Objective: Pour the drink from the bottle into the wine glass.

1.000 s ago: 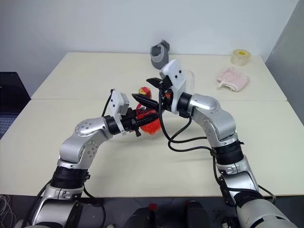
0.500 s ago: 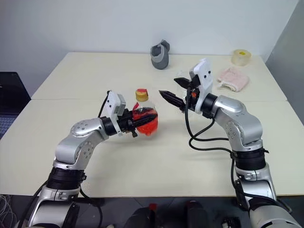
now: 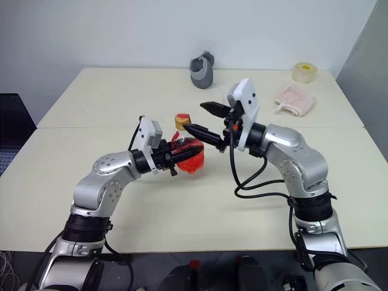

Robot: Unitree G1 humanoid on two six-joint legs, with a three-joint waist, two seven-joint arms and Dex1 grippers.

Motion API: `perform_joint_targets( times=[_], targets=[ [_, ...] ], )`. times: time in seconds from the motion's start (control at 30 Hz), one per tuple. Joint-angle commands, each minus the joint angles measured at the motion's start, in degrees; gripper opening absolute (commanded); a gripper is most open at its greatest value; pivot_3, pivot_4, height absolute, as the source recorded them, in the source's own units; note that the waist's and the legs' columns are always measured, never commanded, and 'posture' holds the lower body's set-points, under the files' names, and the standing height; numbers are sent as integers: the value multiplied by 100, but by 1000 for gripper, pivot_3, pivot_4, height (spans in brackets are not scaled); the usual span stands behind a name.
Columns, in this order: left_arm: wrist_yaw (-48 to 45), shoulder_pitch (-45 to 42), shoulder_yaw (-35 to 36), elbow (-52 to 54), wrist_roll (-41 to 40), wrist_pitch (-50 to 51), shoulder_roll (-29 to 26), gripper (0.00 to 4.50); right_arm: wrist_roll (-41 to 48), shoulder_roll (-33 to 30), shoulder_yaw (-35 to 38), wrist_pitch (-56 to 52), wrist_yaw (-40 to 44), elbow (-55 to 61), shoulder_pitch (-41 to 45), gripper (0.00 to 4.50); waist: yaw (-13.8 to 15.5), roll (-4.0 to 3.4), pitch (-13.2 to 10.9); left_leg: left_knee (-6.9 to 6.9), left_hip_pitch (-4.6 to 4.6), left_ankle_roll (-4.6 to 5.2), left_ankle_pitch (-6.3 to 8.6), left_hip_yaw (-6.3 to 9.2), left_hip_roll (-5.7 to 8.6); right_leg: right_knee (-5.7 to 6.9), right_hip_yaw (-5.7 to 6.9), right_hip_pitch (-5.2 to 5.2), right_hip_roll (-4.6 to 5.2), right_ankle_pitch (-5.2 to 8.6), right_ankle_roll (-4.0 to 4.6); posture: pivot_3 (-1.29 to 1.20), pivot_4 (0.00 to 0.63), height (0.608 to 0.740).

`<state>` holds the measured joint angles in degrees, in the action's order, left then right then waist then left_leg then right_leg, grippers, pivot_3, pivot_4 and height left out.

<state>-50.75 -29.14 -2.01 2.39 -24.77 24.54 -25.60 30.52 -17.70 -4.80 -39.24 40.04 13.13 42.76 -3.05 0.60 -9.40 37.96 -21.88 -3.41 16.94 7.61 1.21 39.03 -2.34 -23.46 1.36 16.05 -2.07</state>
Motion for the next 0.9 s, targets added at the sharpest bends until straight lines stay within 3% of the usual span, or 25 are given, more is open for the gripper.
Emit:
perform_joint_targets(
  times=[0.03, 0.33, 0.53, 0.9],
  targets=[
    [-57, -112, 78, 220, -72, -124, -15, 1344, -173, 128, -161, 294, -1, -70, 294, 3952, -3, 0, 0, 0, 1, -1, -1, -1, 0, 0, -1, 0, 0, 0, 0, 0, 150, 740],
    [-41, -10, 81, 369, -99, -46, -47, 1344, -740, 214, -318, 808, -29, -673, 510, 3952, -7, 0, 0, 1, 0, -7, -4, 0, 1, 0, 0, 0, 1, 0, 0, 0, 150, 740],
    [-4, 31, 125, 403, -109, 0, -75, 1344, -587, 130, -28, 505, -133, -606, 474, 3952, -7, 0, 0, 1, 0, -7, -4, 0, 1, 0, 0, 0, 1, 0, 0, 0, 150, 740],
    [-24, -1, 152, 326, -104, -10, -114, 1344, -208, -606, 295, 136, 105, -16, -179, 3952, 14, 0, 0, 1, 0, 5, 3, -2, 3, -1, -1, 1, 3, 0, 0, 0, 150, 740]
  ],
)
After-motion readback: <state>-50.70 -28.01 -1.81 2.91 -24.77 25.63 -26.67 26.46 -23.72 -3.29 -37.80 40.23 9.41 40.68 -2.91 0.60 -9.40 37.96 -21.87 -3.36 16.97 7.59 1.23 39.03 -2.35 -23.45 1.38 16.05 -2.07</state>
